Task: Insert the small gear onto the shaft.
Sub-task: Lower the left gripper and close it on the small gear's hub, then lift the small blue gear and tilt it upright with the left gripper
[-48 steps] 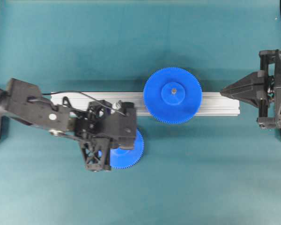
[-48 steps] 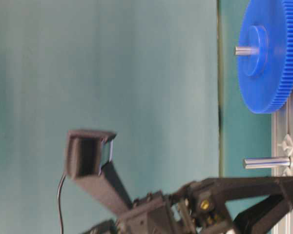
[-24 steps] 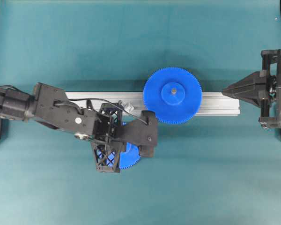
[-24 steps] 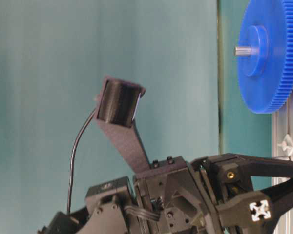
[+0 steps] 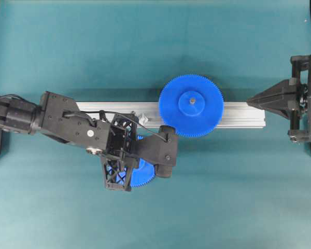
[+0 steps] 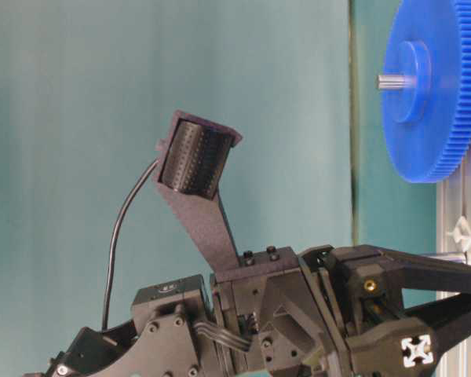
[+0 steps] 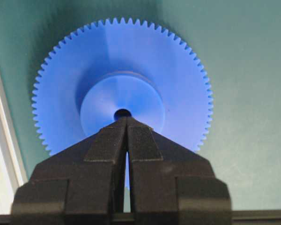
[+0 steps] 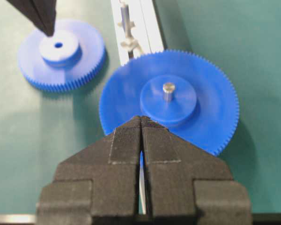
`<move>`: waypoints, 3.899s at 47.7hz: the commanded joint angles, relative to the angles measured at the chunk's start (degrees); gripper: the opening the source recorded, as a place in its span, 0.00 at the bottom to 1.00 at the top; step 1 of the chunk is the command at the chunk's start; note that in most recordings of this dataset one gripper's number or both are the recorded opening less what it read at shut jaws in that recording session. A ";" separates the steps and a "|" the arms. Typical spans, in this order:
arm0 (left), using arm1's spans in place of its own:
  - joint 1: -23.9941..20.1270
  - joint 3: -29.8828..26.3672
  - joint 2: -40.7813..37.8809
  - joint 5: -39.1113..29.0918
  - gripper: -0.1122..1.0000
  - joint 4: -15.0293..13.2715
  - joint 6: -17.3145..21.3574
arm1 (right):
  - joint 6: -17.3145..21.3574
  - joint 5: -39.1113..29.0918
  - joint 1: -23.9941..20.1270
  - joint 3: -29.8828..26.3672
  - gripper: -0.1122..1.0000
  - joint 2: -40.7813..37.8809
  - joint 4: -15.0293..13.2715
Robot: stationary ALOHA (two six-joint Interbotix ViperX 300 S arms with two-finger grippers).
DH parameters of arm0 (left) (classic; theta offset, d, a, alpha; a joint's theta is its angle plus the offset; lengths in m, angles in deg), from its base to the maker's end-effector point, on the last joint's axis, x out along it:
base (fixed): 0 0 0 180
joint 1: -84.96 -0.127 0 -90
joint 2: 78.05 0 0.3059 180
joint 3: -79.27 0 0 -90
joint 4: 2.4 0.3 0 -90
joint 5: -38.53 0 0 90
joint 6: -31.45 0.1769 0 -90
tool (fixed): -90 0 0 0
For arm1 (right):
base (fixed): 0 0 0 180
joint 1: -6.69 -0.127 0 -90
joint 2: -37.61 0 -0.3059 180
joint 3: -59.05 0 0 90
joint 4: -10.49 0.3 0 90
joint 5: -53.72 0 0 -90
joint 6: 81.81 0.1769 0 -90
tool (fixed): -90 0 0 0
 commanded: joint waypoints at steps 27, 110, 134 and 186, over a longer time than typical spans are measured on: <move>0.18 -1.32 1.05 0.35 0.56 0.09 2.72 | 0.62 0.44 0.18 0.09 0.11 0.44 0.09; -0.18 0.97 -3.96 4.31 0.93 0.09 -0.62 | 1.05 0.26 0.35 1.49 0.11 3.16 0.09; -0.26 0.88 -3.69 4.22 0.89 0.09 -0.62 | 1.14 0.26 0.26 1.58 0.11 3.08 0.09; -0.09 0.35 1.41 3.87 0.73 0.18 0.97 | 1.14 0.26 0.26 1.76 0.11 3.16 0.09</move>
